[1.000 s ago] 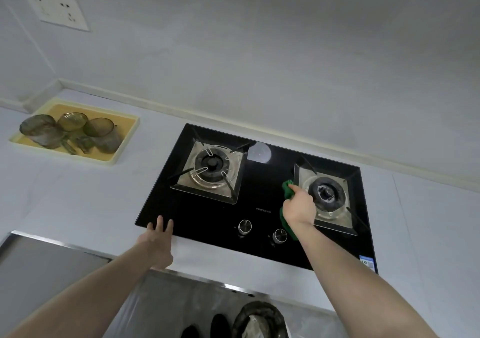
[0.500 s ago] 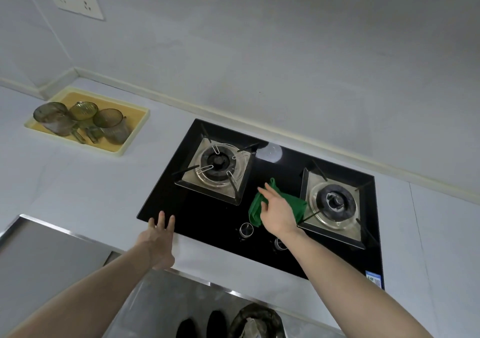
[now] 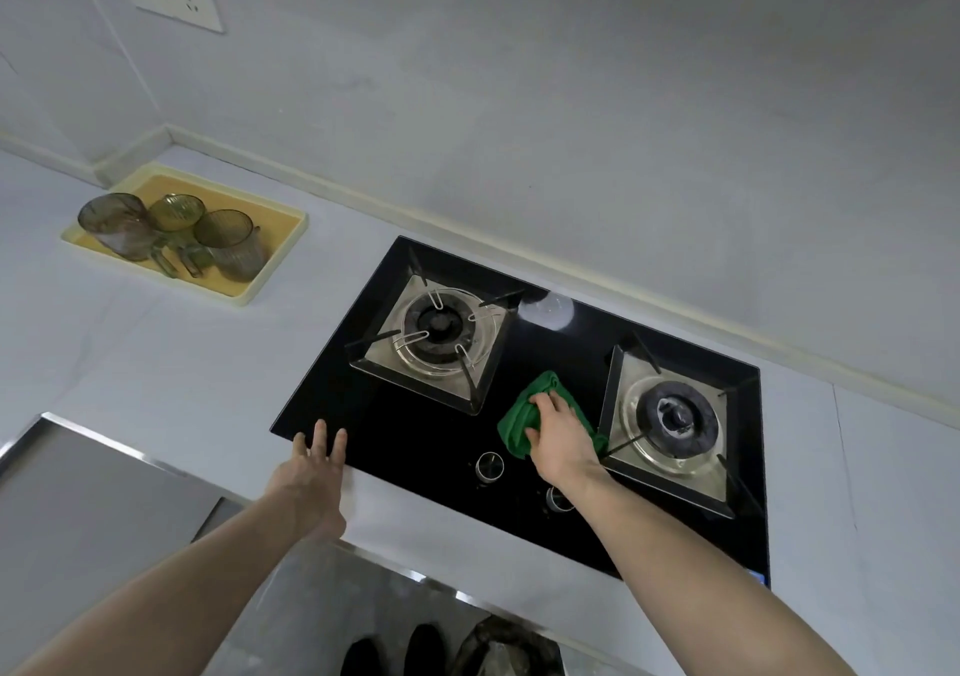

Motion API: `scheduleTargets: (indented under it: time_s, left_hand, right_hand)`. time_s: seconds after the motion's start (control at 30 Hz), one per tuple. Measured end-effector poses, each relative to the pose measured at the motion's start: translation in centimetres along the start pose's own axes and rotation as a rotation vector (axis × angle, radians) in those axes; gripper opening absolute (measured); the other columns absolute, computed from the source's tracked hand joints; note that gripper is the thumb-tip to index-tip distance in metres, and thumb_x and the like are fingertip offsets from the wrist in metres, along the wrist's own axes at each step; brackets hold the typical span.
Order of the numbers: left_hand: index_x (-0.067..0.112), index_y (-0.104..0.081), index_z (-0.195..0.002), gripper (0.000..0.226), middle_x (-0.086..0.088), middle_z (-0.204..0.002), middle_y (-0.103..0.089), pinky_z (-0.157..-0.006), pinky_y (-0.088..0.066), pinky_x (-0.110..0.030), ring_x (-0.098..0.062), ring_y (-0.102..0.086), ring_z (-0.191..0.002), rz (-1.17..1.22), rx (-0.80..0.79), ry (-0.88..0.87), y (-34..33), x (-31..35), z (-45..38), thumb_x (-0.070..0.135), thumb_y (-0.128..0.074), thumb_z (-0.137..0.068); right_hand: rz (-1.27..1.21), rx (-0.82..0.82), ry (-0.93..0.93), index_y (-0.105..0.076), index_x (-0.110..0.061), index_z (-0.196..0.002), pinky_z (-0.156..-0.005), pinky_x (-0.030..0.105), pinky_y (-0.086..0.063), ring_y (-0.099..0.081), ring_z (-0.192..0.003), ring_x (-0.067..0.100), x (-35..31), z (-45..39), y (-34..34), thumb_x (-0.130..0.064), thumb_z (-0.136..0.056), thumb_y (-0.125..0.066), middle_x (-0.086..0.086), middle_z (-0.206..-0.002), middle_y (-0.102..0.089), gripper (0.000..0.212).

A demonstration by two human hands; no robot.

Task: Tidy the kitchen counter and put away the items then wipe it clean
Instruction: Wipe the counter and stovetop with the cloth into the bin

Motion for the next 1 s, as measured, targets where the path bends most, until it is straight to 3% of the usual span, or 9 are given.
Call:
scheduleTargets:
  time_s: [0.07,0.17,0.23,0.33,0.43,0.5,0.6,0.77,1.0]
  left_hand:
    - [0.017,0.019,-0.159,0.11,-0.014,-0.167,0.022,-0.112,-0.044,-0.037,-0.041,0.004,-0.155,0.005,0.011,0.003,0.0,0.2,0.0,0.023,-0.061,-0.083]
    - [0.018,0.019,-0.159,0.11,-0.014,-0.167,0.022,-0.109,-0.047,-0.035,-0.041,0.003,-0.155,0.004,0.019,0.007,0.1,0.3,0.0,0.023,-0.061,-0.083]
    - [0.018,0.018,-0.159,0.111,-0.013,-0.167,0.021,-0.107,-0.048,-0.034,-0.04,0.002,-0.155,-0.004,0.017,0.009,0.2,0.3,-0.1,0.025,-0.062,-0.084]
    - [0.019,0.018,-0.159,0.11,-0.013,-0.167,0.02,-0.104,-0.05,-0.033,-0.04,0.0,-0.156,-0.03,0.017,0.015,0.3,0.3,-0.3,0.026,-0.061,-0.083]
    - [0.018,0.018,-0.159,0.109,-0.013,-0.167,0.02,-0.104,-0.049,-0.033,-0.04,0.0,-0.156,-0.039,0.002,0.021,0.2,0.4,-0.3,0.025,-0.059,-0.082]
    - [0.017,0.018,-0.159,0.109,-0.014,-0.167,0.02,-0.104,-0.049,-0.034,-0.04,0.0,-0.156,-0.039,0.001,0.025,0.2,0.5,-0.2,0.024,-0.058,-0.082]
    - [0.017,0.018,-0.159,0.109,-0.014,-0.167,0.02,-0.104,-0.048,-0.034,-0.041,-0.001,-0.155,-0.041,0.004,0.028,0.3,0.6,-0.2,0.024,-0.059,-0.081]
    - [0.017,0.017,-0.16,0.109,-0.014,-0.168,0.018,-0.106,-0.047,-0.034,-0.041,-0.003,-0.155,-0.042,-0.01,0.03,0.5,0.4,-0.4,0.025,-0.058,-0.081]
    - [0.017,0.017,-0.16,0.11,-0.014,-0.168,0.019,-0.104,-0.049,-0.033,-0.041,-0.001,-0.155,-0.03,0.005,0.021,0.3,0.5,-0.1,0.026,-0.059,-0.081]
  right_hand:
    - [-0.029,0.021,0.026,-0.041,-0.024,-0.146,-0.115,0.045,-0.041,-0.04,-0.142,0.034,-0.1,-0.8,0.6,-0.02,-0.1,-0.055,0.01,-0.161,-0.032,0.049]
    - [-0.026,-0.055,0.081,-0.031,-0.038,-0.156,-0.12,0.043,-0.035,-0.023,-0.152,0.035,-0.4,-2.2,0.7,-0.015,-0.102,-0.051,0.003,-0.17,-0.007,0.062]
    - [0.026,-0.071,0.165,-0.038,-0.039,-0.153,-0.122,0.043,-0.031,-0.021,-0.154,0.032,-0.7,-3.1,0.9,-0.012,-0.102,-0.053,-0.001,-0.17,-0.004,0.06]
    - [0.11,-0.044,0.243,-0.058,-0.033,-0.141,-0.123,0.045,-0.029,-0.024,-0.152,0.033,-0.9,-3.5,2.5,-0.018,-0.098,-0.062,-0.003,-0.168,-0.019,0.046]
    - [0.246,0.014,0.336,-0.065,-0.034,-0.131,-0.117,0.046,-0.033,-0.027,-0.147,0.026,-1.7,-3.1,4.8,-0.026,-0.093,-0.064,-0.008,-0.162,-0.032,0.039]
    - [0.305,0.019,0.441,-0.057,-0.036,-0.14,-0.117,0.046,-0.032,-0.026,-0.146,0.023,-2.6,-2.9,5.7,-0.022,-0.091,-0.062,-0.01,-0.162,-0.032,0.052]
    - [0.34,-0.1,0.527,-0.041,-0.038,-0.152,-0.118,0.044,-0.029,-0.022,-0.148,0.02,-3.7,-2.9,5.4,-0.012,-0.092,-0.059,-0.012,-0.163,-0.03,0.069]
    - [0.368,-0.088,0.547,-0.069,-0.034,-0.126,-0.105,0.036,-0.038,-0.045,-0.13,0.017,-4.6,-3.7,5.8,-0.026,-0.097,-0.064,-0.011,-0.127,-0.066,0.03]
    - [0.336,0.111,0.685,-0.074,-0.028,-0.116,-0.089,0.034,-0.049,-0.062,-0.102,0.014,-1.1,-2.0,9.9,-0.02,-0.101,-0.058,-0.012,-0.108,-0.07,0.023]
Point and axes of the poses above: each hand's wrist, its own z-axis away from the middle knuckle, its own y-axis out of the back of the hand, x = y × z, the point moved 5 cm from there along -z, towards the middle knuckle
